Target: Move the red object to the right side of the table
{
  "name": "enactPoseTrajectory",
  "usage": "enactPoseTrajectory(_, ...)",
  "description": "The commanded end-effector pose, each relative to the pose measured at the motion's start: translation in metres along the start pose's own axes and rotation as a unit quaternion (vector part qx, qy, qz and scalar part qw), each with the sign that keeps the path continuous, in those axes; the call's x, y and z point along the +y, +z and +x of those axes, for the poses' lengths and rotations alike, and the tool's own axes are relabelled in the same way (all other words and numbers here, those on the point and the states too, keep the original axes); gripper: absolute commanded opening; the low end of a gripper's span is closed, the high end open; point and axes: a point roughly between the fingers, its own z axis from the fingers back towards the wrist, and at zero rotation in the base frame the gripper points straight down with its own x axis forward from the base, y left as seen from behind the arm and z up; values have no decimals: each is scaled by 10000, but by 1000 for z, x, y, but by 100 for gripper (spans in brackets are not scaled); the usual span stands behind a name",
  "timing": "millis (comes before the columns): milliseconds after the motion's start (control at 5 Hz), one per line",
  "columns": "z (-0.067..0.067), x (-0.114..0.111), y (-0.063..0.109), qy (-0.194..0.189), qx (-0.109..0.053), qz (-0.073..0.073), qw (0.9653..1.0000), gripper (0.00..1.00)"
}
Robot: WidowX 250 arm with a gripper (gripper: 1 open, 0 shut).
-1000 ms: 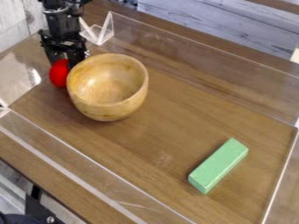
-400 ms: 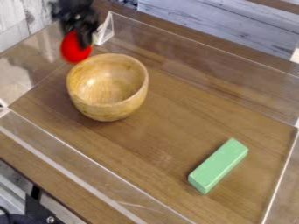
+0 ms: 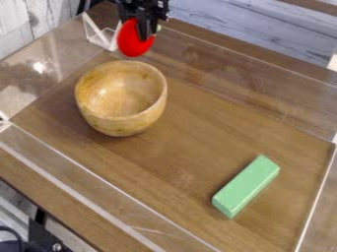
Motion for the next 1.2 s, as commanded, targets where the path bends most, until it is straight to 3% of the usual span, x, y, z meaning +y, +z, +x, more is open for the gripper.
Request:
enactPoseTrajectory(0, 12, -30, 27, -141, -416, 95, 9990, 0)
enactPoseTrajectory(400, 25, -94, 23, -302, -529, 25, 9981, 0)
enactPoseTrajectory(1000, 9, -144, -10, -559, -569, -40, 9968, 0)
